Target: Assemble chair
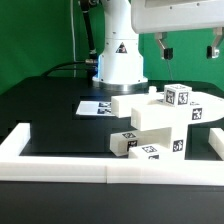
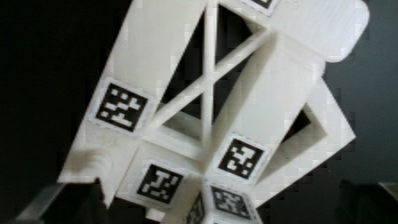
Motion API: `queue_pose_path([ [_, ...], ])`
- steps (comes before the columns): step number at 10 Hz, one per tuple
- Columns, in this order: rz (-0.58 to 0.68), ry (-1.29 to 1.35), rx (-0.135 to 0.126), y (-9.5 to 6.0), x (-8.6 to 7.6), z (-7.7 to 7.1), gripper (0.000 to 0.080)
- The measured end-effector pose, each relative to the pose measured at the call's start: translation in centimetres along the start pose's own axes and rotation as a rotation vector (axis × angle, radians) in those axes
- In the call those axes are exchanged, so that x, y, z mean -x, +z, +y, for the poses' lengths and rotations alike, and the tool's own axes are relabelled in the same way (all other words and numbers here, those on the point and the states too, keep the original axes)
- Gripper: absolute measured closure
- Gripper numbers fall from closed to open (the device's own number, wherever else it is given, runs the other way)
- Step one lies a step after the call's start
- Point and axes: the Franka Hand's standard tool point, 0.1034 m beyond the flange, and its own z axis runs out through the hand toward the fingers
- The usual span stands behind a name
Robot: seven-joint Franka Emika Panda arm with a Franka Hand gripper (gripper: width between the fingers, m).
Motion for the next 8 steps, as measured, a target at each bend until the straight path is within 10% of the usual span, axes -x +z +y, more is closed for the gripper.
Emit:
queue_pose_path([
  [4, -0.009, -0.364, -0.053, -1.0, 2.9, 0.9, 0.015],
  [8, 0.0, -0.342, -0.051, -0.7, 3.1, 1.2, 0.015],
])
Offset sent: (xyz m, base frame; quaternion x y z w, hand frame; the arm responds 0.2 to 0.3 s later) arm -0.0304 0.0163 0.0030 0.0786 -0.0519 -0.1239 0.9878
